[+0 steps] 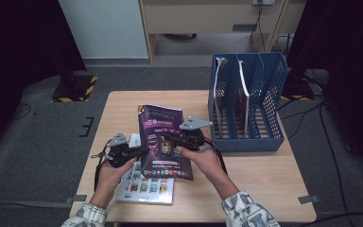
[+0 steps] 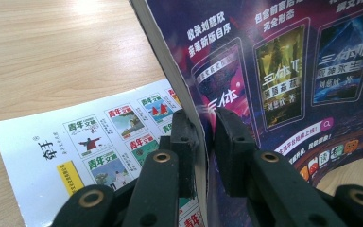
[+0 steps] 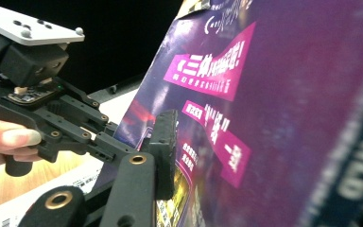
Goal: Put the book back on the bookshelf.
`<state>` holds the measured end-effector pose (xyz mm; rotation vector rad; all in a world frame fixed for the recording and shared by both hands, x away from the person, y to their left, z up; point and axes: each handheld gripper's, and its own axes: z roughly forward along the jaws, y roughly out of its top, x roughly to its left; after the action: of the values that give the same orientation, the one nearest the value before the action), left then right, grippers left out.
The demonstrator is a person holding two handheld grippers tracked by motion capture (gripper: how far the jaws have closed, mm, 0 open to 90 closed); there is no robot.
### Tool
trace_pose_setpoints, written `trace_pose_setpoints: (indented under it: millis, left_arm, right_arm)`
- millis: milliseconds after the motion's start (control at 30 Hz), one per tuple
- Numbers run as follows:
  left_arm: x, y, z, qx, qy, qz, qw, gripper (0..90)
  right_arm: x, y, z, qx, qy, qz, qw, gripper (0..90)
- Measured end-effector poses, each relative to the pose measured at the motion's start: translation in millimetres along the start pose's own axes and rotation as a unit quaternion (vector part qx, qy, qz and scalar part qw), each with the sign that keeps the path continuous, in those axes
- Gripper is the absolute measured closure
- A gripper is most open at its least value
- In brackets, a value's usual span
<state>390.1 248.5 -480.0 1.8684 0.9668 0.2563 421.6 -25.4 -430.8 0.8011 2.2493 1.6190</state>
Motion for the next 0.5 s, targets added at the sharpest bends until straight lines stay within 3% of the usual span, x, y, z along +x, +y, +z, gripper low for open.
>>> trace_pose_setpoints:
  millis: [167,233,300,500]
  left_arm:
    - [-0.3,1.6,1.4,0.000,0.000,-0.003,1.0000,77.9]
    - [-0.4,3.0,1.9,-0.003,0.006,0.000,1.0000,77.9]
    - [1.7,3.5,0.9,-0.006,0.009,-0.001,0.9999,77.9]
    - [8.7,9.4,-0.9,-0.017,0.020,-0.004,0.9996,78.6]
  right_arm:
    - [-3.7,-0.9,-1.9,-0.003,-0.009,0.010,0.9999,80.6]
    - [-4.2,-1.3,-2.1,-0.007,-0.025,0.006,0.9996,81.1]
    - [-4.0,-1.7,0.2,-0.018,-0.025,0.003,0.9995,81.7]
    - [-1.3,6.7,3.3,-0.030,-0.009,-0.019,0.9993,81.2]
